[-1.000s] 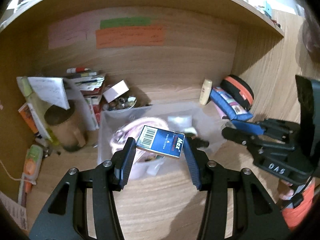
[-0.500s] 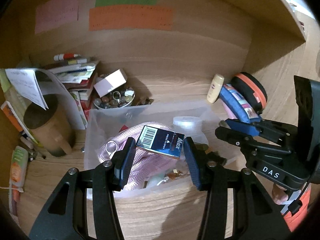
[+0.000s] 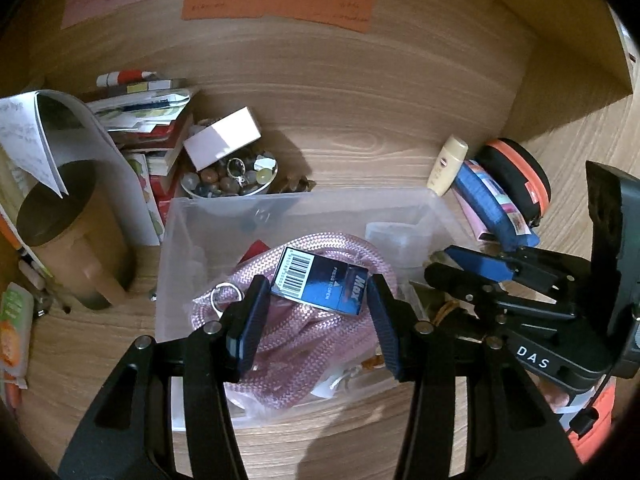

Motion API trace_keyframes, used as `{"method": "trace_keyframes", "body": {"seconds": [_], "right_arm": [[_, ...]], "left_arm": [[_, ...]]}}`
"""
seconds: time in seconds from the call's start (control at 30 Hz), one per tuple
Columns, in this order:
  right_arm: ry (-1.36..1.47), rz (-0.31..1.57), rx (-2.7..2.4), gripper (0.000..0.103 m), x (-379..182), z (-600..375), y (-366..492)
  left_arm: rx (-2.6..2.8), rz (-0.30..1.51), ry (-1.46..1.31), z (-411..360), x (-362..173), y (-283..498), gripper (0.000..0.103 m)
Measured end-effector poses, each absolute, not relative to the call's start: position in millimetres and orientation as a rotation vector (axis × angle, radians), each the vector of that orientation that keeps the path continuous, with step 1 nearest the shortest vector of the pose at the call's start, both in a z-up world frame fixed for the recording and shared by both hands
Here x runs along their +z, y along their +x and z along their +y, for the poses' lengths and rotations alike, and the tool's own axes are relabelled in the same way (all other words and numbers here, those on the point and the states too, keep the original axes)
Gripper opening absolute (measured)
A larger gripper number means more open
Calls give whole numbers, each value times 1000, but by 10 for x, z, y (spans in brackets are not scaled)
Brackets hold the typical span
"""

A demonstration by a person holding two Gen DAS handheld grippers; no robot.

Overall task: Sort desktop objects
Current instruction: 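Lower the card pack and eraser into the clear box and open both tools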

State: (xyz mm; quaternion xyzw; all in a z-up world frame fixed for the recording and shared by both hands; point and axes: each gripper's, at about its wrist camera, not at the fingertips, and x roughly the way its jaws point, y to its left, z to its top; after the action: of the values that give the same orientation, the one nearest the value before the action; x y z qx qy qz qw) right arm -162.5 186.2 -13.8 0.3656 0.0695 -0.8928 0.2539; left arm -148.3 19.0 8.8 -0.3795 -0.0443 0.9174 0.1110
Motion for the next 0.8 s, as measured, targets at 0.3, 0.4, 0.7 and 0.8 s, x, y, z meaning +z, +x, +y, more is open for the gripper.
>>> {"method": "trace_keyframes", "body": {"seconds": [0.3,0.4,0.7,0.8], "right_arm": [[965,221,-2447,44,-67,1856,-1557],[943,243,-2458,45,-18,1830,-1502],[889,275,-2508,61,77,1851,-1292],[886,276,-2522,62,91,1870,-1221]], "left_arm": [[2724,-156,-1039,124,199,-1323,54],[2752,-146,-1019,104,236,-1263,62],[2814,-111,-998,83,256,-1068,63],[2850,-92,-979,95,242,-974,67]]}}
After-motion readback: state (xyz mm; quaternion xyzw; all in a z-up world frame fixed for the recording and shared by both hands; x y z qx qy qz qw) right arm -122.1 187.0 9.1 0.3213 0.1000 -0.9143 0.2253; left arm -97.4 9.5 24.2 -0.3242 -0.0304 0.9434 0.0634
